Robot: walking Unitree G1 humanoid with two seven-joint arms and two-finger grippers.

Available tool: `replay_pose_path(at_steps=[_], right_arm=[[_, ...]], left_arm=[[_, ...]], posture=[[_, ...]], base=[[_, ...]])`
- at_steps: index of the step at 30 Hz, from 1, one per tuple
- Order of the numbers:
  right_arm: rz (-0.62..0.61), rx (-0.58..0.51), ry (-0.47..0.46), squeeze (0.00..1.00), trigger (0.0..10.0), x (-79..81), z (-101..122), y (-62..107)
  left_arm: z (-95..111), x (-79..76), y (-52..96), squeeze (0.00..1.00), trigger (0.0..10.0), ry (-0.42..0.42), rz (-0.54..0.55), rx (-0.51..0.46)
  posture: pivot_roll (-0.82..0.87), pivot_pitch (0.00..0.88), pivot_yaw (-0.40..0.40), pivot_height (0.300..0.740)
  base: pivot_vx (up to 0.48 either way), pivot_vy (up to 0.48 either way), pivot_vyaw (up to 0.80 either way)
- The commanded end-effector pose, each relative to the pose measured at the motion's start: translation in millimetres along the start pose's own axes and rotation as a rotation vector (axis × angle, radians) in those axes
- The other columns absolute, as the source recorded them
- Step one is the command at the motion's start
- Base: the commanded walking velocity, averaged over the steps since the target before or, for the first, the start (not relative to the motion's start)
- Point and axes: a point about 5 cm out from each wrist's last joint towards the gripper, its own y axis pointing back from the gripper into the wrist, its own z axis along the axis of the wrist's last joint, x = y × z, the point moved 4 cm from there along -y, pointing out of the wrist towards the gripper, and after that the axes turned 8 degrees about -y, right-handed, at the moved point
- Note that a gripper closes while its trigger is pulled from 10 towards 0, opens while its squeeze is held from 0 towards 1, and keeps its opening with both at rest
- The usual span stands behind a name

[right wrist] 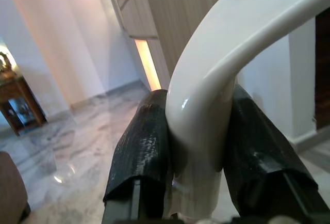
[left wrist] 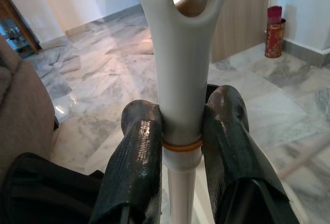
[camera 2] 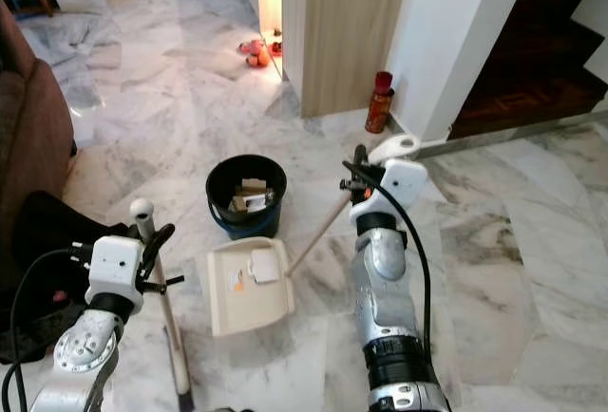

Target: Sweep floor

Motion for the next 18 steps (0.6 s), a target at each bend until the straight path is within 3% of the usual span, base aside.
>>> replay_pose_path(at_steps=[1,4,10,18], right_arm=[[0.031,-0.085,-0.037,0.00,10.0,14.1,25.4,-7.8],[0.042,-0.139,-0.056,0.00,10.0,21.2,46.4,-11.6],[0.041,-0.160,-0.067,0.00,10.0,23.6,55.7,-13.3],[0.041,-0.186,-0.081,0.00,10.0,27.5,68.1,-15.0]], left_arm=[[3.9,-0.9,1.5,0.00,10.0,-0.037,-0.009,-0.031],[1.2,-0.6,3.4,0.00,10.0,-0.036,-0.005,-0.024],[-0.9,0.8,4.4,0.00,10.0,-0.036,0.005,-0.019],[-8.1,14.2,10.1,0.00,10.0,-0.053,0.065,-0.001]], posture=[[0.18,0.075,-0.025,0.740],[0.18,0.077,-0.025,0.740],[0.18,0.077,-0.025,0.740],[0.18,0.080,-0.027,0.740]], base=[[0.000,0.000,0.00],[0.000,0.000,0.00],[0.000,0.000,0.00],[0.000,0.000,0.00]])
